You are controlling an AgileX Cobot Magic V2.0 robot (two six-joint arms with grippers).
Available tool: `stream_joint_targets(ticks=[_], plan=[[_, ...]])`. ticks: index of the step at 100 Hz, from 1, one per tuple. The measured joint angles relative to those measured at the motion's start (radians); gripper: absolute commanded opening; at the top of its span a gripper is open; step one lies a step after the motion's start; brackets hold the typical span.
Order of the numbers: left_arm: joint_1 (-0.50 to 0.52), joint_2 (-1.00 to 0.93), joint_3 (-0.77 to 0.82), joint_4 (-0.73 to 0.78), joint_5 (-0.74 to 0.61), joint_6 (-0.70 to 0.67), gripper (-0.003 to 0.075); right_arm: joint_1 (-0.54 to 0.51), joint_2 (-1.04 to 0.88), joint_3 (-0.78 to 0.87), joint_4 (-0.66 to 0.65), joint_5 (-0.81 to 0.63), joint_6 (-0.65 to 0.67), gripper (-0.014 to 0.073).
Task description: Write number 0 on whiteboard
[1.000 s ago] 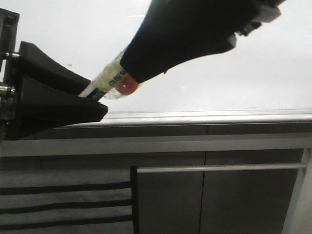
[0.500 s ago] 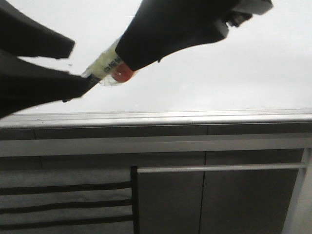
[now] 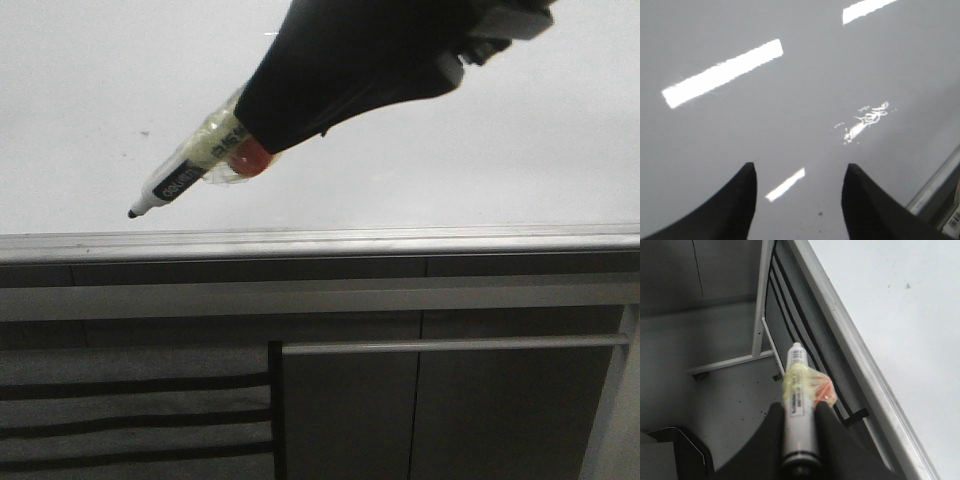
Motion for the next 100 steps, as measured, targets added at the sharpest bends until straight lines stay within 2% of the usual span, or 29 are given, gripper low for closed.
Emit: stream_joint_targets(ticks=[13,40,55,75,83,100], plan=[[0.000,-0.107,-0.001,-0.017,0.073,-0.002,-0.0021,0.000,0.000,0.000,0.000,-0.015,0.000,-0.0069],[0.000,-0.180,-0.006,-0.031,0.286,-0.036,-0.0020,0.000,0.000,0.000,0.000,-0.165,0.000,-0.0069],[0.002,-0.180,-0.031,0.038,0.327,-0.175,-0.0020,0.000,0.001,0.000,0.000,-0.208,0.000,-0.0069],[0.033,-0.180,-0.040,0.172,0.541,-0.398,-0.0020,0.004,0.025,0.000,0.000,-0.251,0.000,-0.0069],[0.037,-0.180,-0.040,0.185,0.528,-0.451,-0.0020,0.004,0.041,0.000,0.000,-0.271,0.000,-0.0069],[0.037,-0.180,-0.040,0.237,0.400,-0.474,-0.0020,0.004,0.113,0.000,0.002,-0.313,0.000,-0.0069]])
